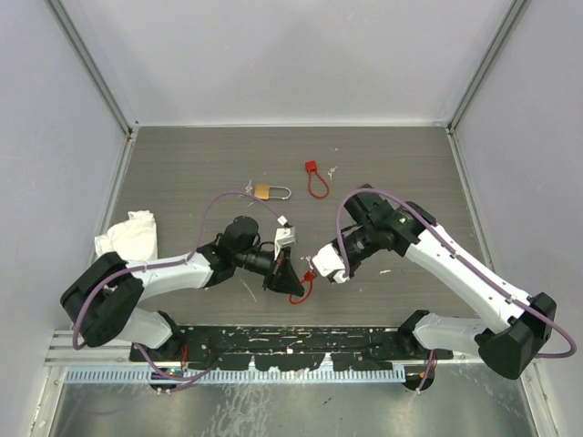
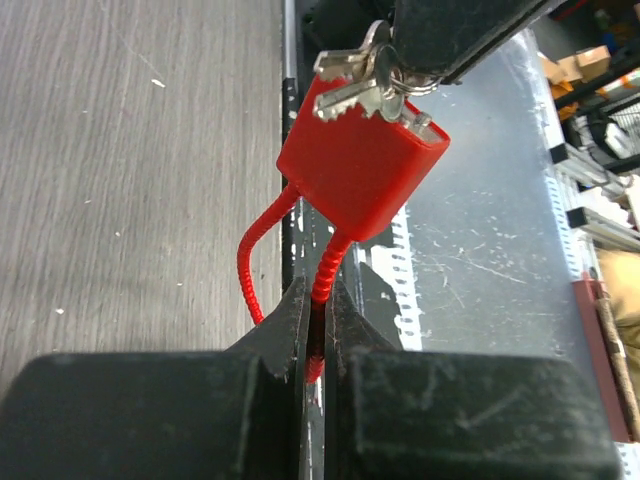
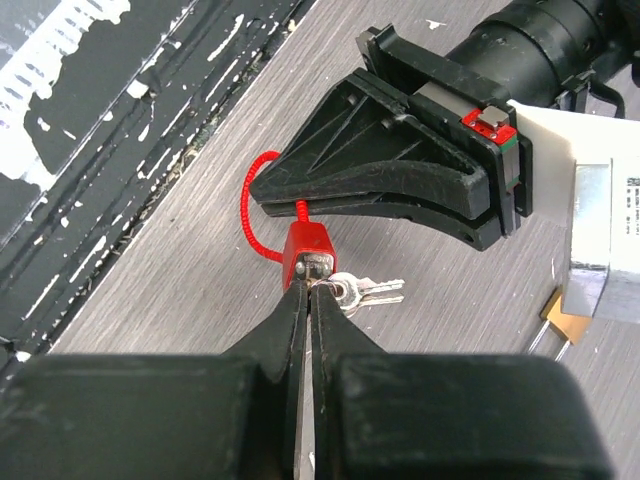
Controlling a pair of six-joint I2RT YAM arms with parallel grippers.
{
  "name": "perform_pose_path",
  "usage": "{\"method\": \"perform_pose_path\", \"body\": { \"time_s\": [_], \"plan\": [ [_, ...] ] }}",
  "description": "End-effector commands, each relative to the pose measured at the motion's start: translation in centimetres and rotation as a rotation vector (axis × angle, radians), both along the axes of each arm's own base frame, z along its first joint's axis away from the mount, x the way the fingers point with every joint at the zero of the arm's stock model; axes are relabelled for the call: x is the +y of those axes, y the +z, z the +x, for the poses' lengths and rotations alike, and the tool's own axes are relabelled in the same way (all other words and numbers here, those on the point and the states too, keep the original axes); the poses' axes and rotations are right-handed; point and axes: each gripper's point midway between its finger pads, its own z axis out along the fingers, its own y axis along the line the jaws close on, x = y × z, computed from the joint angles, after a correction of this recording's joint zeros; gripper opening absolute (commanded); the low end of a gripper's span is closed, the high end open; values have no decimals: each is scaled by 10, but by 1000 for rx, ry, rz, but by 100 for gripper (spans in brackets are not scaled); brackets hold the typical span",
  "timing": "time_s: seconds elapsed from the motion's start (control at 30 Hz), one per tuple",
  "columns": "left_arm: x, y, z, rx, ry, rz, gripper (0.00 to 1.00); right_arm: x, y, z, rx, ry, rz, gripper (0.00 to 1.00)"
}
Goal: Lock with the key
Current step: Lock the lock.
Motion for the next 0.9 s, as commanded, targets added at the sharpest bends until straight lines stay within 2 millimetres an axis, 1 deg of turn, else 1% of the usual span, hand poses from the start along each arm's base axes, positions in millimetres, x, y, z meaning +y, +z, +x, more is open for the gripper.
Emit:
{"method": "perform_pose_path", "body": {
  "time_s": [0.0, 0.07, 0.1, 0.13, 0.17, 0.2, 0.23, 0.3, 0.37, 0.43, 0.47, 0.5, 0.53, 0.57, 0.6, 0.63, 0.67, 0.73, 0.8, 0.87],
  "plan": [
    [-5, 19, 1, 69, -53, -52, 0, 7, 18, -2, 97, -106, 60, 1],
    [-5, 20, 3, 61, -49, -44, 0, 6, 11, -9, 210, -137, 31, 1],
    [-4, 20, 3, 63, -48, -40, 0, 7, 10, -11, 285, -180, 26, 1],
    [-4, 22, 4, 62, -46, -43, 0, 10, 10, -7, 362, -260, 28, 1],
    [-4, 23, 4, 63, -39, -39, 0, 14, 10, 0, 455, -382, 19, 1],
    [-4, 22, 5, 64, -28, -30, 0, 17, 8, 4, 530, -450, 2, 1],
    [-3, 21, 6, 59, -16, -19, 0, 16, 6, 3, 598, -477, -18, 1],
    [-1, 19, 10, 42, 13, -1, 0, 14, 4, -8, 698, -469, -59, 1],
    [0, 19, 9, 44, 12, 1, 0, 7, 5, -18, 643, -386, -44, 1],
    [0, 20, 8, 71, -4, -9, 0, -2, 10, -29, 460, -233, 29, 1],
    [-1, 21, 7, 95, -21, -15, 0, -8, 8, -35, 359, -151, 68, 1],
    [-2, 21, 8, 128, -31, -16, 0, -12, 7, -41, 229, -37, 104, 1],
    [-3, 22, 9, 155, -41, -17, 0, -22, 1, -51, 102, 115, 104, 1],
    [-4, 20, 10, 187, -53, -11, 0, -28, -4, -55, 83, 172, 74, 1],
    [-5, 19, 10, 211, -65, -6, 0, -29, -8, -54, 18, 253, 68, 1],
    [-7, 18, 11, 235, -73, 2, 0, -31, -10, -52, -3, 292, 49, 1],
    [-9, 17, 12, 257, -80, 10, 0, -31, -11, -49, -9, 302, 36, 1],
    [-11, 15, 13, 283, -88, 24, 0, -23, -6, -38, 38, 209, 32, 1],
    [-10, 15, 14, 277, -83, 29, 0, -13, 5, -22, 107, 44, 43, 1],
    [-8, 14, 14, 259, -69, 47, 0, -3, 15, 2, 215, -222, 49, 1]
  ]
}}
